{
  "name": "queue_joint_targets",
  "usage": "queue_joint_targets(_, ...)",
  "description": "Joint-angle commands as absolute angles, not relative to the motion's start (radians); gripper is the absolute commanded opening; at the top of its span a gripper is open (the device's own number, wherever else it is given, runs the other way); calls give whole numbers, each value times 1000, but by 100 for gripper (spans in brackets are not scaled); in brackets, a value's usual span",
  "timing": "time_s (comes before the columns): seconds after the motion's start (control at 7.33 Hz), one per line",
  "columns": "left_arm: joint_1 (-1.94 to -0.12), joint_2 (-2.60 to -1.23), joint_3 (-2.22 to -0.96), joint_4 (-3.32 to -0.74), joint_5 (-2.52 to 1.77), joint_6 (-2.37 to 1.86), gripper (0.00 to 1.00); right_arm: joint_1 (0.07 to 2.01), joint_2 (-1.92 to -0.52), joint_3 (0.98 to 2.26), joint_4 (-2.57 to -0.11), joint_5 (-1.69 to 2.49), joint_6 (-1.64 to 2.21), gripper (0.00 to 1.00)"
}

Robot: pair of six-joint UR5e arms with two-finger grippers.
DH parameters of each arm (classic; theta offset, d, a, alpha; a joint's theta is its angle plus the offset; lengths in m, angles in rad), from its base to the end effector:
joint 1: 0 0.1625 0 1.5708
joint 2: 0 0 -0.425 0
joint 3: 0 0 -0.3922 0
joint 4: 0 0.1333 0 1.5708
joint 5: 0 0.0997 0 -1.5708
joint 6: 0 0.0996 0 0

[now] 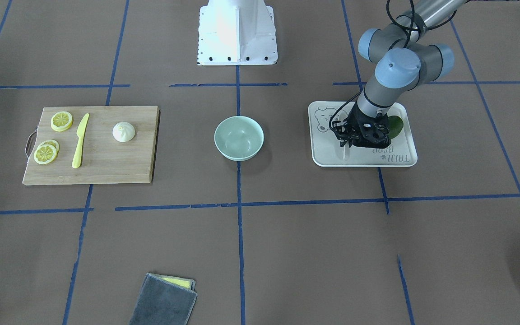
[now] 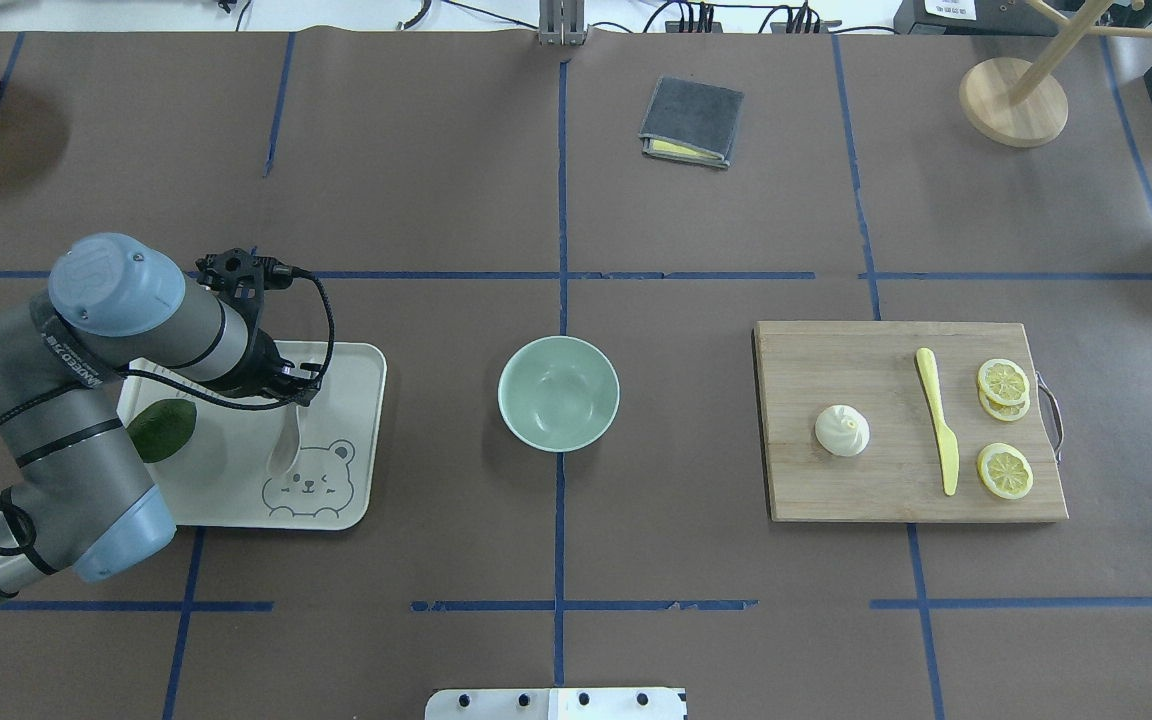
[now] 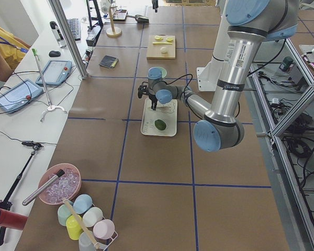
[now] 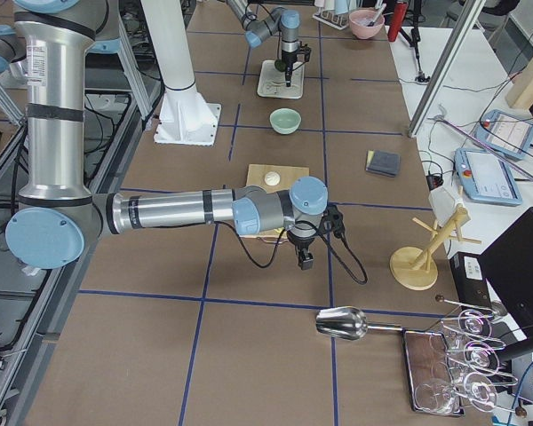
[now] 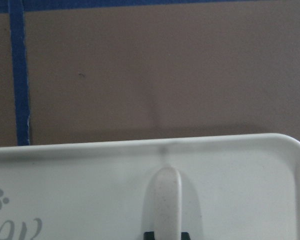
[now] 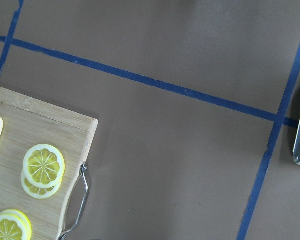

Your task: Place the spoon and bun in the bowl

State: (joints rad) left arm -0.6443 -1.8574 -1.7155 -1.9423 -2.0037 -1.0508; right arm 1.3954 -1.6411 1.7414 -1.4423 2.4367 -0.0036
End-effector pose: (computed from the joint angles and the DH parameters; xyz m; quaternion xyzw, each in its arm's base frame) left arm 0.4333 -0.4400 0.3973 0.0447 0.4274 0.0279 0.9025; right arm -0.0258 -0.4749 0.5874 0.0675 -0.4242 -0.1283 0.8939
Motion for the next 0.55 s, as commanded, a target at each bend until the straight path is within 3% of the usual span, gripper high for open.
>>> queue_joint_targets(0.0,-644,-1937,-1727,-1942,-2005,-1134,0,1394,-1643,1759,-1440,2441,6,99)
queue_joint_targets(0.41,-591,-2147,-1680,-1896,-1956,-1468,0,1394,-1643,1763,-1440,2441,9,100)
